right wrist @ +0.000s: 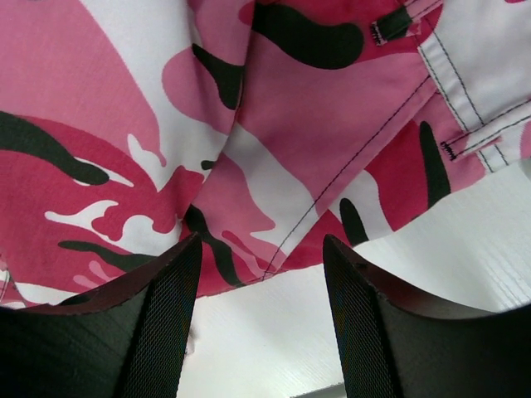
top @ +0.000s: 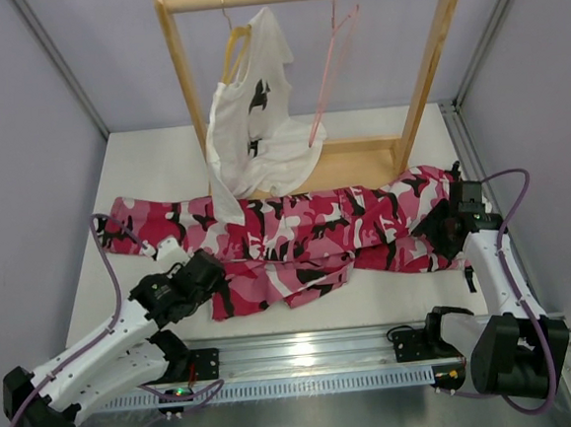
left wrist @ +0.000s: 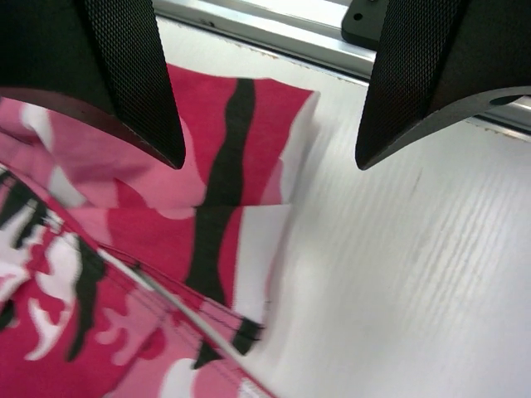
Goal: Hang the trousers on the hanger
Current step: Fold the trousers
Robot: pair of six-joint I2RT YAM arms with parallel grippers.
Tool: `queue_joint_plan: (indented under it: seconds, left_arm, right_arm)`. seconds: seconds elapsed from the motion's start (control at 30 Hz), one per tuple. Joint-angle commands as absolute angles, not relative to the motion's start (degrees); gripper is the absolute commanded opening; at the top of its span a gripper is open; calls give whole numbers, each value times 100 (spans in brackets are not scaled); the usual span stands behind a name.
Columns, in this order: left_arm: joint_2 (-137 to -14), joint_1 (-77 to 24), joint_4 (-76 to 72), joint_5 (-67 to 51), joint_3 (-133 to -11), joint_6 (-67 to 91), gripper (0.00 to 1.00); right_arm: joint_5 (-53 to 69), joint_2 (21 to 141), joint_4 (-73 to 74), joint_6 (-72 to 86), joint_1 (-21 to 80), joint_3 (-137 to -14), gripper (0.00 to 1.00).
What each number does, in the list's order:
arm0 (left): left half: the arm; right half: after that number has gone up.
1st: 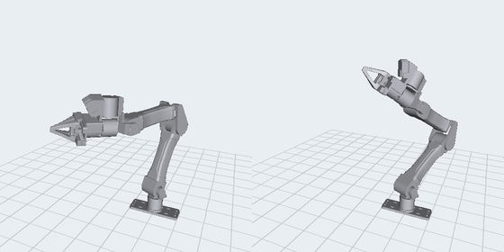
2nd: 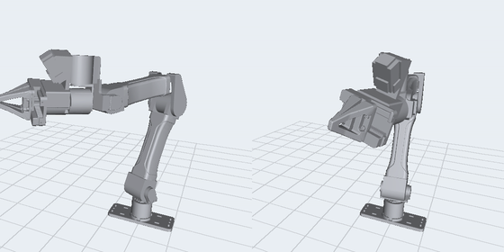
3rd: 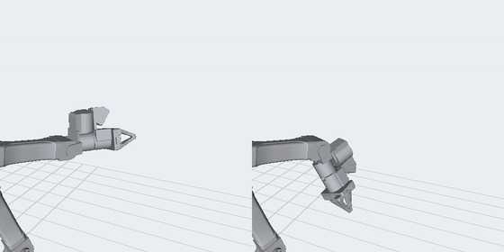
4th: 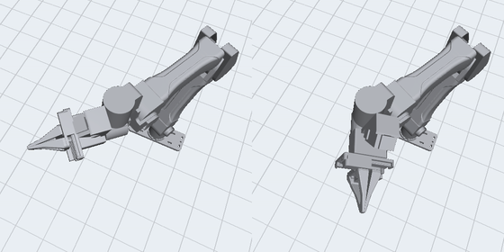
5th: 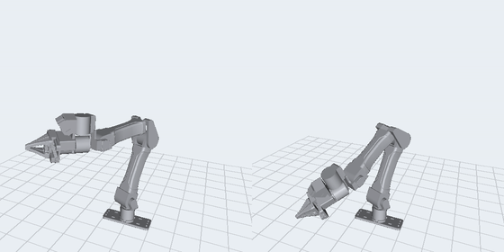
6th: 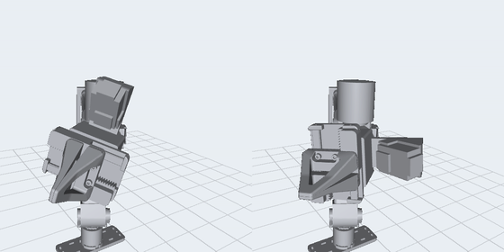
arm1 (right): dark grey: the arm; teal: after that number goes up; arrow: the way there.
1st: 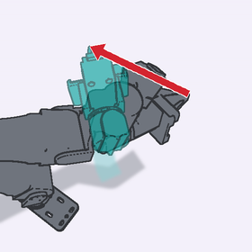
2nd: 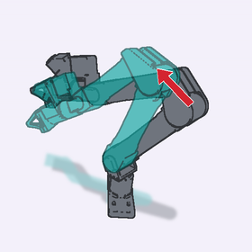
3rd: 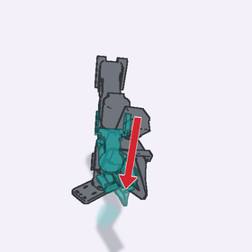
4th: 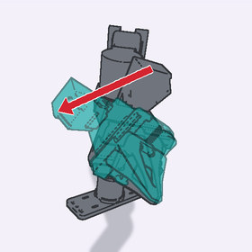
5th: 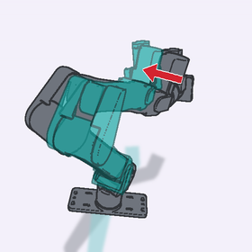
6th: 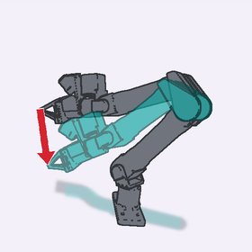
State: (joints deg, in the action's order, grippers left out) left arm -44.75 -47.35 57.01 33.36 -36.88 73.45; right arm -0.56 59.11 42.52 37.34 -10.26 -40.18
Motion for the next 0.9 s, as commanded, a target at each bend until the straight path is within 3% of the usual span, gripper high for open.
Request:
queue_joint_plan:
  seconds: [0.0,0.23,0.37,0.47,0.5,0.7,0.87]
  left_arm:
    - [-4772,-4369,5381,3316,-3341,7340,83]
    - [-5466,-4008,4149,2522,-2944,7199,69]
    - [-5651,-4008,3595,2145,-3128,6707,47]
    - [-5827,-4069,3569,1899,-3453,6443,9]
    - [-5879,-4122,3551,1855,-3602,6399,3]
    - [-6380,-5034,3972,2574,-4489,6355,0]
    - [-7346,-6283,3808,3050,-6001,5793,0]
  right_arm:
    - [334,5757,3955,3551,-1046,-4087,63]
    - [483,5704,3973,3314,-1046,-4245,63]
    - [632,5599,3946,3348,-1046,-4236,63]
    - [764,5537,3929,3392,-1046,-4263,62]
    - [773,5528,3911,3393,-1046,-4271,63]
    - [826,5484,3859,3463,-1046,-4307,62]
    - [835,5458,3806,3498,-1046,-4272,62]
